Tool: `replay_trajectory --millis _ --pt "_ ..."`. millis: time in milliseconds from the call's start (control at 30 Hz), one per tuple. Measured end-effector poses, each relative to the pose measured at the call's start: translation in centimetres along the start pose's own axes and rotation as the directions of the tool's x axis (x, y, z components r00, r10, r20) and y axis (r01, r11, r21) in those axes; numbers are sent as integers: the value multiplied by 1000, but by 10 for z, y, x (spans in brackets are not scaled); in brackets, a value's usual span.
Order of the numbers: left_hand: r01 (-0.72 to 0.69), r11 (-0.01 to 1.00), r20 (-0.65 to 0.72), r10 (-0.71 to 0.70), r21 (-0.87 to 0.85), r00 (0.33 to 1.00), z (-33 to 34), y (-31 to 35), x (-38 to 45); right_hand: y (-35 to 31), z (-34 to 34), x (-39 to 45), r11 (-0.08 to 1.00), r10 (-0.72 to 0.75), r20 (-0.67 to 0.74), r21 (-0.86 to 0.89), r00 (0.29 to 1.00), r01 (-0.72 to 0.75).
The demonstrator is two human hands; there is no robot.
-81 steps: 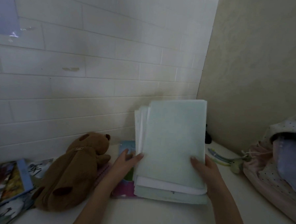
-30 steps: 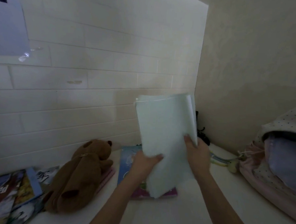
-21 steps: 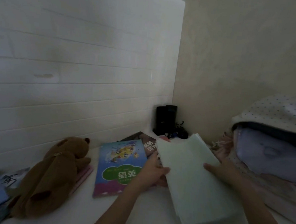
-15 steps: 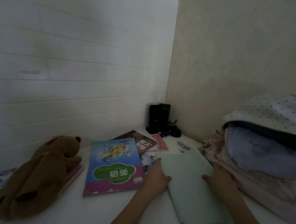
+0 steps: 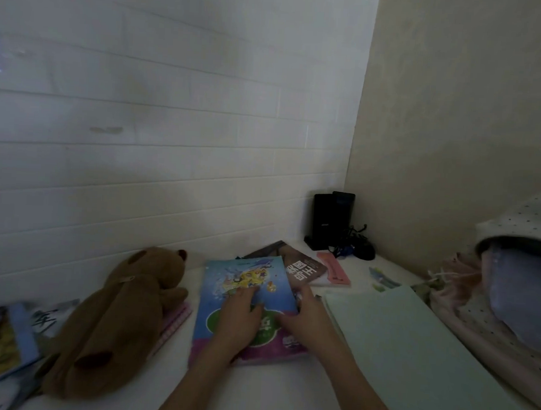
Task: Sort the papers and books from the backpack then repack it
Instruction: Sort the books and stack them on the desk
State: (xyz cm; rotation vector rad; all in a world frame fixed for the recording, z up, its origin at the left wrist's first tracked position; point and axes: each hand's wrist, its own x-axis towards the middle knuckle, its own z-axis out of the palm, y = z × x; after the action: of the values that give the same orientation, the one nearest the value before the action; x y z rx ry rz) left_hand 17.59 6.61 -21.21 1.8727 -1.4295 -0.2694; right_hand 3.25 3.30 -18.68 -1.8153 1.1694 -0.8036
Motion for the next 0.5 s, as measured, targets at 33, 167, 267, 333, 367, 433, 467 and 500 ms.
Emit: replay_trajectory --millis 33,167,267,333,367,433,467,500 --pt "-12 1000 -10 12 21 1000 -1 0 1 -1 4 3 989 42 -52 145 998 -34" --pt "-106 963 25 103 248 994 5 1 1 -7 0 17 941 106 -38 328 994 -88" --pt "-164 956 -116 196 242 974 1 7 5 -36 -22 28 989 -148 -118 10 982 151" --pt "-228 864 -269 374 448 887 -12 10 12 -61 -37 34 874 -362 -44 -363 931 322" --pt "-231 827 -312 430 513 847 -23 13 14 -75 -43 34 752 -434 19 -543 901 374" --pt "-218 808 -387 476 548 789 -42 22 14 -103 -52 32 528 -519 127 -730 845 434" --pt "-183 815 -430 464 549 775 -50 27 12 -116 -54 30 467 -552 158 -755 819 460" --pt "-139 822 -450 434 552 780 -54 30 11 -125 -54 29 428 -576 181 -764 797 483"
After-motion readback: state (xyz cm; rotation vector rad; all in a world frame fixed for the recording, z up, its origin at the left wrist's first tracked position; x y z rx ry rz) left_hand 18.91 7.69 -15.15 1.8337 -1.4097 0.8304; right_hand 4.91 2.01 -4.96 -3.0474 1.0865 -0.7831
